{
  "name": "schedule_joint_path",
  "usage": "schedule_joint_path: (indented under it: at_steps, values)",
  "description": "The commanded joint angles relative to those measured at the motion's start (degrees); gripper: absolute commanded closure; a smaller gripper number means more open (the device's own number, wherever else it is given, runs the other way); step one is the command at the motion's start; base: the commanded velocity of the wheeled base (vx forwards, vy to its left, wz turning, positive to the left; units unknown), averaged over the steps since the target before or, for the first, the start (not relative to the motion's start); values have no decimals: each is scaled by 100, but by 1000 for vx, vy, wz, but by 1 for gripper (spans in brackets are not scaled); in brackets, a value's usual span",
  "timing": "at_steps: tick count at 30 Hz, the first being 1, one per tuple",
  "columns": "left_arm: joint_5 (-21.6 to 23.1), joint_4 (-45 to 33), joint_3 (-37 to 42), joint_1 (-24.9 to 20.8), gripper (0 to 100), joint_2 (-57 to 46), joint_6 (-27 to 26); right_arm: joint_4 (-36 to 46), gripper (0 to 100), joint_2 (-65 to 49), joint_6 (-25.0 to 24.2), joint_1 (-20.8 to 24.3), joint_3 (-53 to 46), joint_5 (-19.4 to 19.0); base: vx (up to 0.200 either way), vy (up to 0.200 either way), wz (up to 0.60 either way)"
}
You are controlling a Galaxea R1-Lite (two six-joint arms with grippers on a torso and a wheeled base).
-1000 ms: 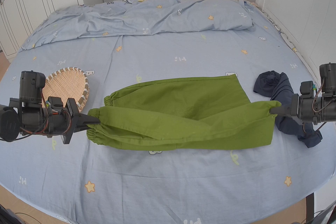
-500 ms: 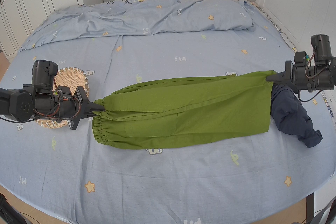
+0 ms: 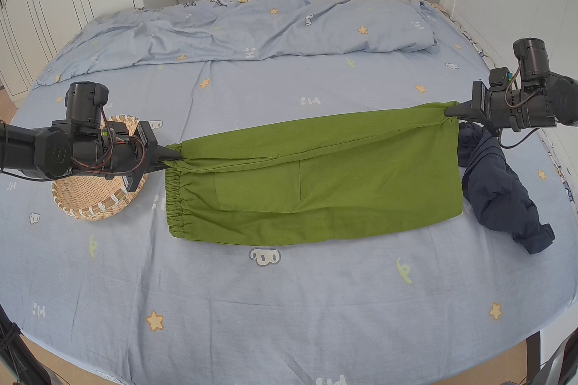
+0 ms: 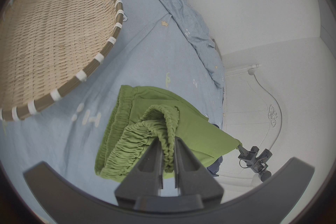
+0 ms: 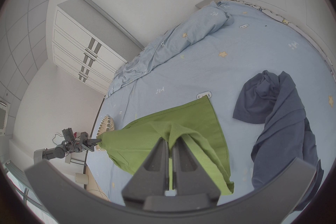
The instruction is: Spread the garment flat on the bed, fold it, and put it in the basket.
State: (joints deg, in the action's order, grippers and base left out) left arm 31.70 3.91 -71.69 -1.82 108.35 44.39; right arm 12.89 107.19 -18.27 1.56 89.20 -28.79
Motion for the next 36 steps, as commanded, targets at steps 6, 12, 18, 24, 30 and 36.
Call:
schedule_joint_path:
  at_steps: [6,12,18,24,30,36]
  values:
    - [-5,-75,-460,32,100,564,-88,469,100,504,-1,116,678,313,0,0,0]
    - [3,-92,-381,6,100,564,-237,794,100,-49,-10,371,423,401,0,0,0]
    - [3,-92,-222,-21,100,520,-246,830,100,-585,-62,486,63,401,0,0,0]
    - [3,-84,-82,-21,100,485,-246,891,100,-1201,-106,565,-113,427,0,0,0]
    - [3,-92,-82,-12,100,459,-246,1128,100,-1368,-106,556,-25,427,0,0,0]
    - [3,-92,-64,-29,100,468,-246,1322,100,-1710,-133,820,-184,436,0,0,0]
